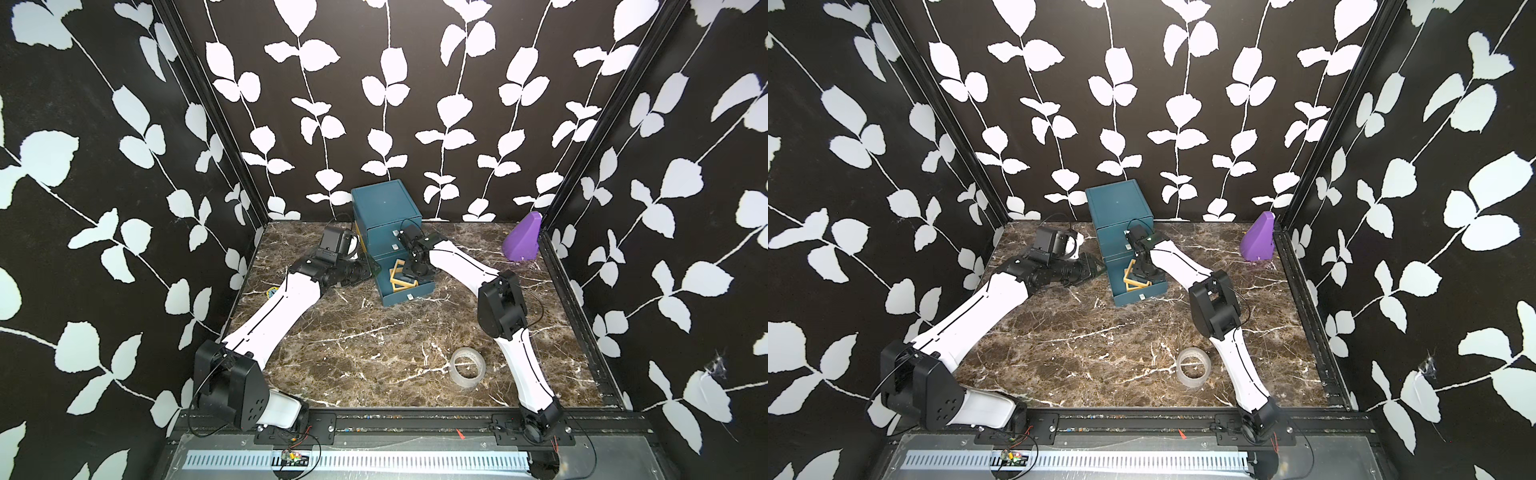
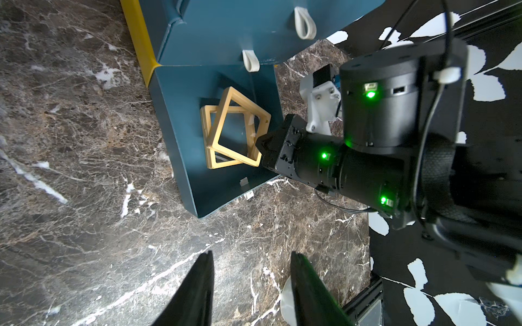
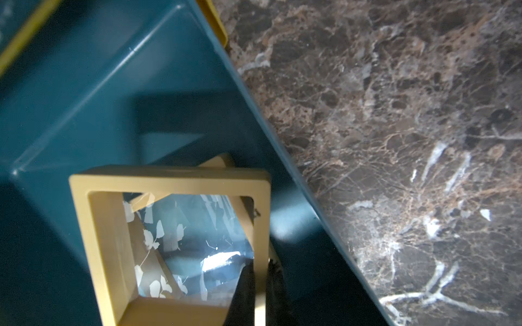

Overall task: Place the brooch boxes into the drawer by color
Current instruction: Place the brooch box in the drawer.

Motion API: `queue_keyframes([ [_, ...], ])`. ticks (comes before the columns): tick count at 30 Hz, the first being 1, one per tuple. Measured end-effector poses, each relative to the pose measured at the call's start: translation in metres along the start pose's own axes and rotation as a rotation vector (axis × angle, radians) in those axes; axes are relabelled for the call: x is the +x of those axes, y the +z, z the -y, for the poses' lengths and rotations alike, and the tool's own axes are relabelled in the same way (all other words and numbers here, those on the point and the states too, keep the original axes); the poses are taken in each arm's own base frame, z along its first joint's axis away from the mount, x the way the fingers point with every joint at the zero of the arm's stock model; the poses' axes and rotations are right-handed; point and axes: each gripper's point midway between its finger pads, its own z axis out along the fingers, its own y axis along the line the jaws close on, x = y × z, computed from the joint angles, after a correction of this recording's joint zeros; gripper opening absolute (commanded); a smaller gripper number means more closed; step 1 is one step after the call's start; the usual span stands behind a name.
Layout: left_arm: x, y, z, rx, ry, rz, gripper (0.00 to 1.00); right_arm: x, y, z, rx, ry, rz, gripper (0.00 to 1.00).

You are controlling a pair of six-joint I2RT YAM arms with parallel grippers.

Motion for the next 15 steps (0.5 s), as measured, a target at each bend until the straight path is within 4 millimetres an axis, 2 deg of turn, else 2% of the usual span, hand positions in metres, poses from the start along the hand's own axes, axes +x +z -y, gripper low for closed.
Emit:
queue_keyframes([
  [3, 0.0, 0.0, 0.0, 0.0, -0.002, 0.0, 0.44, 0.0, 0.0, 0.0, -0.002, -0.002, -0.001, 0.3],
  [6, 0.0, 0.0, 0.0, 0.002, -0.003, 0.002, 0.45, 0.001, 0.0, -0.001, -0.005, -0.002, -0.002, 0.39],
  [11, -0.001, 0.001, 0.001, 0.009, -0.007, 0.01, 0.46, -0.001, -0.008, -0.005, -0.025, 0.0, 0.005, 0.46],
  [15, 0.0, 0.0, 0.0, 0.011, -0.012, 0.012, 0.47, -0.008, -0.037, -0.008, -0.071, 0.007, 0.037, 0.46],
])
